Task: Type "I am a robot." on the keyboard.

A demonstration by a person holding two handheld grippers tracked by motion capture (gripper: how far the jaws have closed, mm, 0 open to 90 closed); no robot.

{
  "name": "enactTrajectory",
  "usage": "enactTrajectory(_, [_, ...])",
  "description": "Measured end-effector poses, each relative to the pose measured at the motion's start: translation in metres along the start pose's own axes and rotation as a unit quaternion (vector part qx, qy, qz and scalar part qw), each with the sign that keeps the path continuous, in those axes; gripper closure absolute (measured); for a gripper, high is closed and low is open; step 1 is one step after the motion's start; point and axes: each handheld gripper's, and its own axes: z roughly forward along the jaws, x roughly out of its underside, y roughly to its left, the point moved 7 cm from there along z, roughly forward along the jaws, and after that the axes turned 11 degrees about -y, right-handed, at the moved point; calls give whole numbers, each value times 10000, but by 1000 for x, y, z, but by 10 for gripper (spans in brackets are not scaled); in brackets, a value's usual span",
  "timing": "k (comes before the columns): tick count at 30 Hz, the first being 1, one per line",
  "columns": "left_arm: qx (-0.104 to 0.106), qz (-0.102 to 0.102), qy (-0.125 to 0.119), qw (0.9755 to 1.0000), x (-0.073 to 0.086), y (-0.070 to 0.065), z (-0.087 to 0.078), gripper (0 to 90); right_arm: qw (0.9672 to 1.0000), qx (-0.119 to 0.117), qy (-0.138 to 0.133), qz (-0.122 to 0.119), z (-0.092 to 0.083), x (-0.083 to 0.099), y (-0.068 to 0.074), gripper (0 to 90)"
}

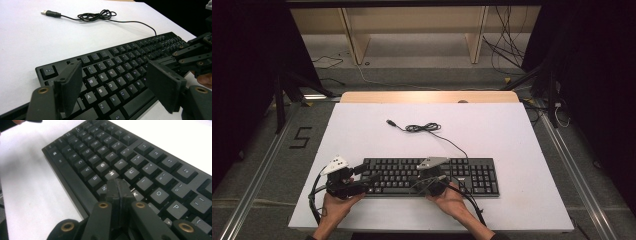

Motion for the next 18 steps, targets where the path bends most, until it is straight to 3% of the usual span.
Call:
enactTrajectory(8, [-1, 12, 9, 10000, 0, 0, 0, 291, 9998, 68, 134, -126, 6, 5, 1, 900])
enactTrajectory(13, [-15, 23, -3, 10000, 0, 1, -1, 291, 9999, 74, 142, -59, 5, 4, 1, 900])
enactTrajectory(16, [-6, 17, -7, 10000, 0, 1, -1, 291, 10000, 2, -2, 79, 1, 0, 0, 887])
enactTrajectory(18, [-2, 30, 3, 10000, 0, 1, -1, 291, 9998, -65, -155, 125, -3, -4, 0, 824])
